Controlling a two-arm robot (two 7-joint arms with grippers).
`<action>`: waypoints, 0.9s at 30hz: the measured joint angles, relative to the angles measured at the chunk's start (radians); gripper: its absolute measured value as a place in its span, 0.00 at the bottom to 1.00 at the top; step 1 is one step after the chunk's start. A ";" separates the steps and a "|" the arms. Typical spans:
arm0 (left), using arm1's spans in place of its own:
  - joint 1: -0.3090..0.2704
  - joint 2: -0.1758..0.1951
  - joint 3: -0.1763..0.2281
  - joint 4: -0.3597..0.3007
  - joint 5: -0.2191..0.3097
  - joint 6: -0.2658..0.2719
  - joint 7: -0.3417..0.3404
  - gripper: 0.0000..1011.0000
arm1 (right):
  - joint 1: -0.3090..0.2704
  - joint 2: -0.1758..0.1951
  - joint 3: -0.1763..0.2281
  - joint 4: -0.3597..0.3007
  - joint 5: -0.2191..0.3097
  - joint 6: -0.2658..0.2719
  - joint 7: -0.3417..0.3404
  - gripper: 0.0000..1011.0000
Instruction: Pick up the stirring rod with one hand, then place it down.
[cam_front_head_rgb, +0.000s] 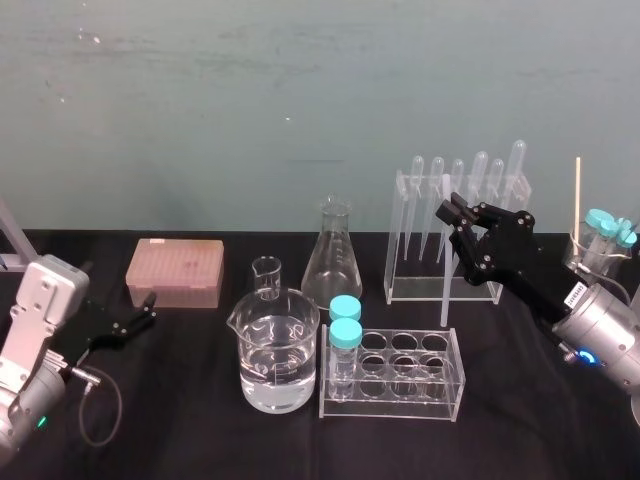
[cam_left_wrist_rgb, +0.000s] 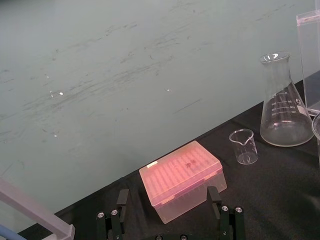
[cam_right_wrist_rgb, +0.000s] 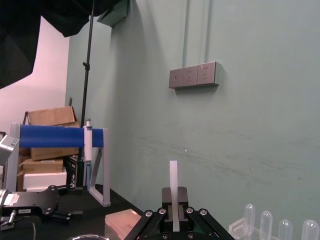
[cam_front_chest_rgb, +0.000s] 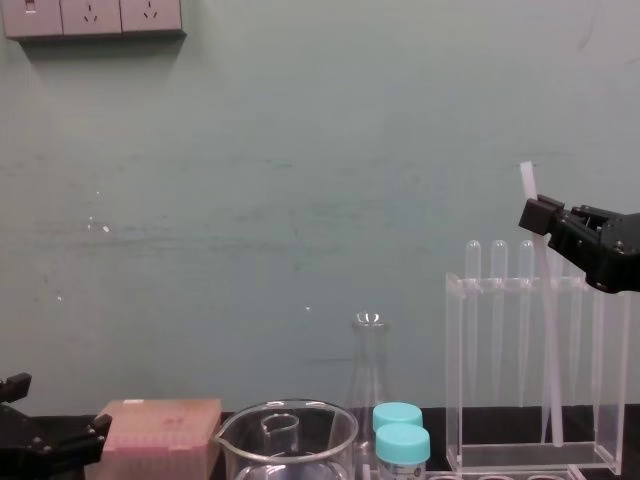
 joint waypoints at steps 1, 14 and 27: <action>0.000 0.000 0.000 0.000 0.000 0.000 0.000 0.99 | 0.000 0.000 0.000 0.000 0.000 0.000 0.000 0.06; 0.000 0.000 0.000 0.000 0.000 0.000 0.000 0.99 | 0.000 0.000 0.000 0.000 0.000 0.000 0.000 0.06; 0.000 0.000 0.000 0.000 0.000 0.000 0.000 0.99 | 0.000 0.000 0.000 0.000 0.000 0.000 0.000 0.06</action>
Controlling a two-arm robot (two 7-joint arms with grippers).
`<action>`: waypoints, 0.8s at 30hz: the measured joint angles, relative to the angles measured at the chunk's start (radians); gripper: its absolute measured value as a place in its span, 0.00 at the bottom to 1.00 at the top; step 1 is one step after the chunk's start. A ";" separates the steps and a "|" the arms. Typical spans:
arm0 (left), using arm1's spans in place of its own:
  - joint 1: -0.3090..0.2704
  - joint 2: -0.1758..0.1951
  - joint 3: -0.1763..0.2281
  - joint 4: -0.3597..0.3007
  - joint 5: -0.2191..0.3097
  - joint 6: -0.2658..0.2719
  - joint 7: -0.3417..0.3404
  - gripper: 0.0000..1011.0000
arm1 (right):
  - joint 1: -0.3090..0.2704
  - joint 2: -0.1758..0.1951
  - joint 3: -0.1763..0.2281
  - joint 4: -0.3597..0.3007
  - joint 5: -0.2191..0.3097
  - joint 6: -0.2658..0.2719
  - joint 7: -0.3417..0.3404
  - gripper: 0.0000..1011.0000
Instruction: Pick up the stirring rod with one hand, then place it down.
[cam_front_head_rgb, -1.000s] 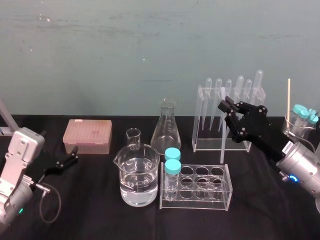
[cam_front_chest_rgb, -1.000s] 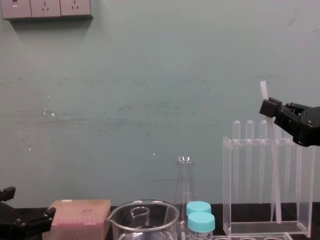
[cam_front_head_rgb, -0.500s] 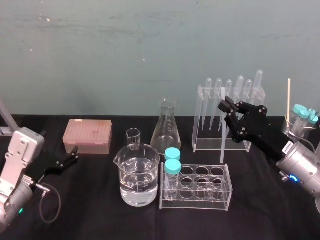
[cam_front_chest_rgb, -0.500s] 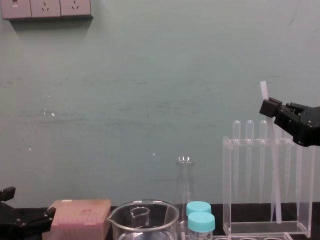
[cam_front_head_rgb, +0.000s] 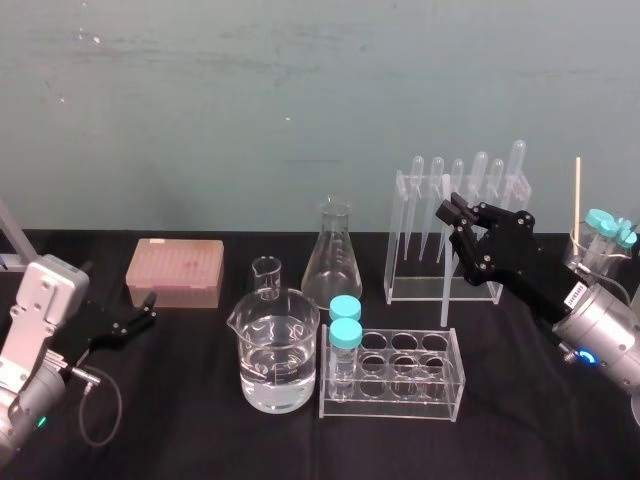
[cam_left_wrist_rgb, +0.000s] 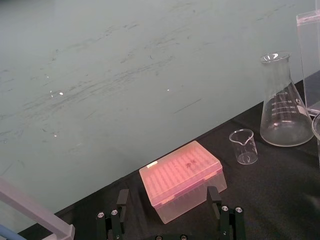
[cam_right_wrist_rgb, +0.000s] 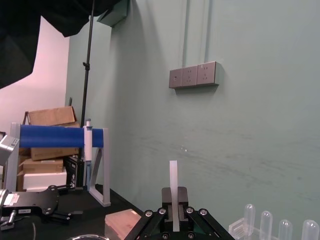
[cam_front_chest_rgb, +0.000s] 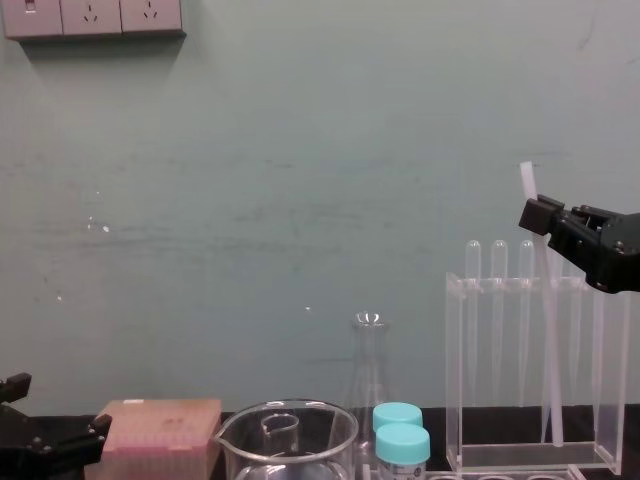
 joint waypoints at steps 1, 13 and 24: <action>0.000 0.000 0.000 0.000 0.000 0.000 0.000 0.99 | 0.000 0.000 0.000 0.000 0.000 0.000 0.000 0.06; 0.000 0.000 0.000 0.000 0.000 0.000 0.000 0.99 | 0.000 0.000 0.000 0.000 0.000 0.000 0.000 0.06; 0.000 0.000 0.000 0.000 0.000 0.000 0.000 0.99 | 0.000 0.000 0.000 0.000 0.000 0.000 0.000 0.06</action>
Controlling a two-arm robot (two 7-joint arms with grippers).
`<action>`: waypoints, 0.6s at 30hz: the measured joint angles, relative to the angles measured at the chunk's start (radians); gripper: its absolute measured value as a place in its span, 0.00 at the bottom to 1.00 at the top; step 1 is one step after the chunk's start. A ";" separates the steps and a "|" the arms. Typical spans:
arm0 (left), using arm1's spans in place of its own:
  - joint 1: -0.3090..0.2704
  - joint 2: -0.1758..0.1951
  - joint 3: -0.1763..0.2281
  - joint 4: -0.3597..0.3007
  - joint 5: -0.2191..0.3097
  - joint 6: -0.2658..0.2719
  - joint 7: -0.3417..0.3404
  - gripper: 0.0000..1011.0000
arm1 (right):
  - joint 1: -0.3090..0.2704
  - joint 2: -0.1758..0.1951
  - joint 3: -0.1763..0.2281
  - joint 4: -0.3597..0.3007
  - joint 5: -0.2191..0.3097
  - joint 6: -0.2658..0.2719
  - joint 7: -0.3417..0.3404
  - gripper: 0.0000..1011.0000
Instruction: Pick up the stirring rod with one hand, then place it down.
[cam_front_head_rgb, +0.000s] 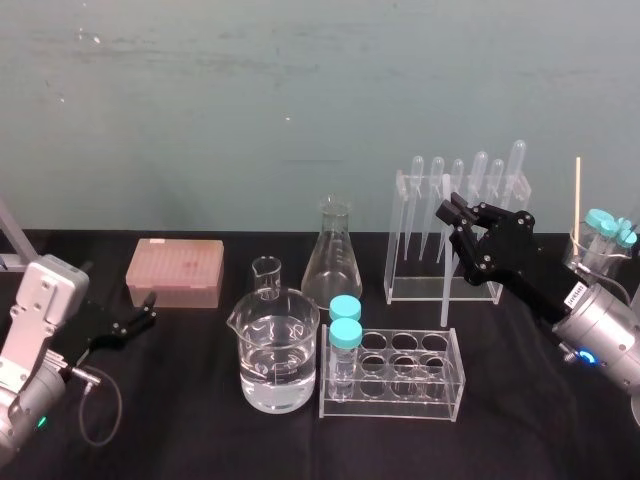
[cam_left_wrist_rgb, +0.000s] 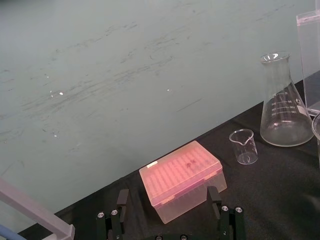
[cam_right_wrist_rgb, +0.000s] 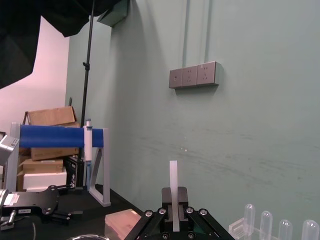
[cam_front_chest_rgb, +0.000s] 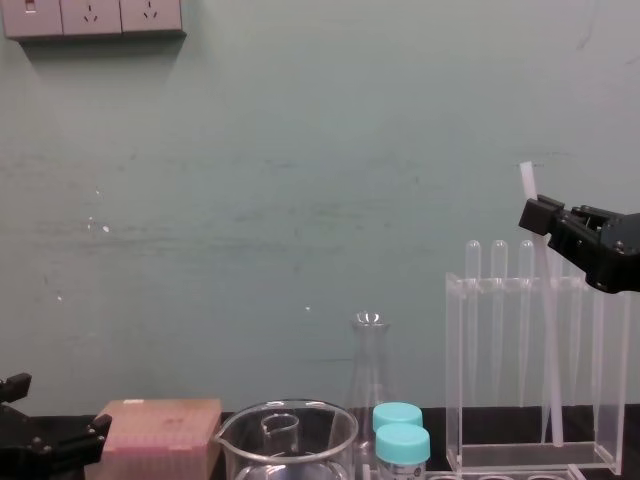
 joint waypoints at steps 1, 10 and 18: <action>0.000 0.000 0.000 0.000 0.000 0.000 0.000 0.99 | 0.000 0.000 0.000 0.000 0.000 0.000 0.000 0.06; 0.000 0.000 0.000 0.000 0.000 0.000 0.000 0.99 | 0.000 0.000 0.000 0.000 0.000 0.000 0.000 0.06; 0.000 0.000 0.000 0.000 0.000 0.000 0.000 0.99 | 0.000 0.000 0.000 0.000 0.000 0.000 0.000 0.06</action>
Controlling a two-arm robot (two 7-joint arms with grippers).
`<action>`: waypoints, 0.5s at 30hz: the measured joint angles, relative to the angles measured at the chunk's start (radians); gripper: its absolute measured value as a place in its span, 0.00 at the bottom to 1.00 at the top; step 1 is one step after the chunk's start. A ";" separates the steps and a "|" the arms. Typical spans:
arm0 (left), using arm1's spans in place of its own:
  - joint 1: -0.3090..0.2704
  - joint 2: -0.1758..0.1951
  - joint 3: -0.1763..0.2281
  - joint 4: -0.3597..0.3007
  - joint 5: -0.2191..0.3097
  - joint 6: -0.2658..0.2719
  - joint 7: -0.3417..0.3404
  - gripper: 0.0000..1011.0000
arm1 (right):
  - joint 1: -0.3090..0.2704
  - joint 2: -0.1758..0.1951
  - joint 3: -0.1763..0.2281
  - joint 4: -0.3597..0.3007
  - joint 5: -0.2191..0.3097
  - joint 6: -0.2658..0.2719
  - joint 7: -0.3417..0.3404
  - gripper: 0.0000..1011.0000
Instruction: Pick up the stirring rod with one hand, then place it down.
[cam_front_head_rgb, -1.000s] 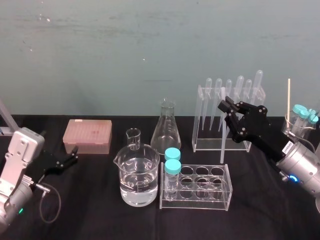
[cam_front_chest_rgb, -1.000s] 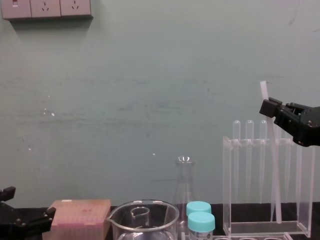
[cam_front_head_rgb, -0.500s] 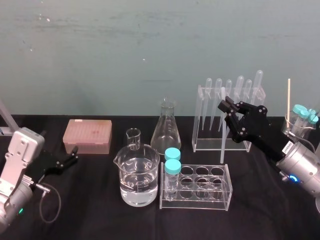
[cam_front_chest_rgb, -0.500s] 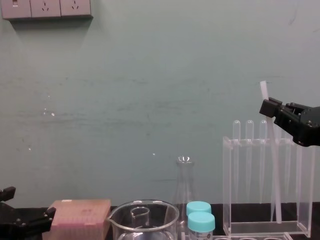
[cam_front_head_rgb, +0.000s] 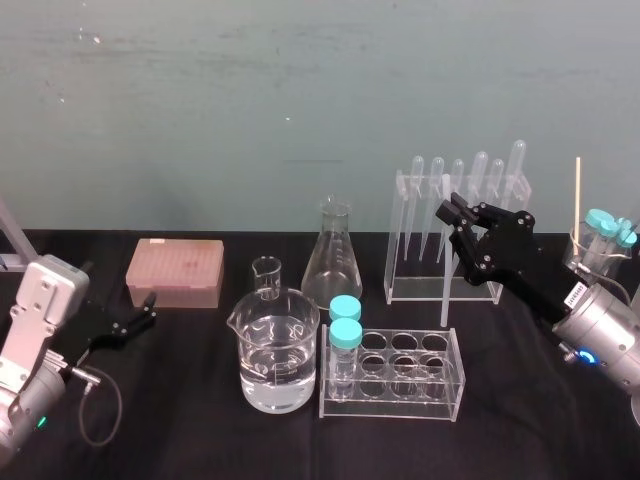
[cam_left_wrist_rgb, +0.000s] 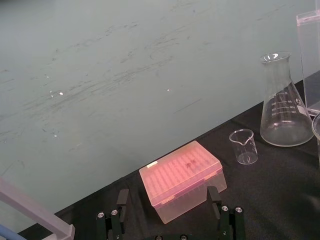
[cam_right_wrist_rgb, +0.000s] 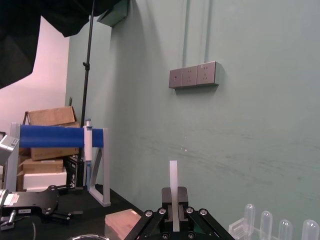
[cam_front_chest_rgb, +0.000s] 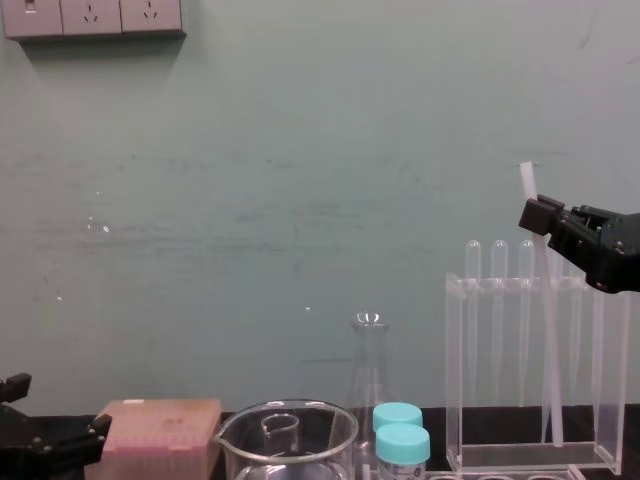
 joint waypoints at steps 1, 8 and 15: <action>0.000 0.000 0.000 0.000 0.000 0.000 0.000 0.99 | 0.000 0.000 0.000 0.000 0.000 0.000 0.000 0.06; 0.000 0.000 0.000 0.000 0.000 0.000 0.000 0.99 | 0.000 0.000 0.000 0.000 0.000 0.000 0.000 0.06; 0.000 0.000 0.000 0.000 0.000 0.000 0.000 0.99 | 0.000 0.000 0.000 0.000 0.000 0.000 0.000 0.06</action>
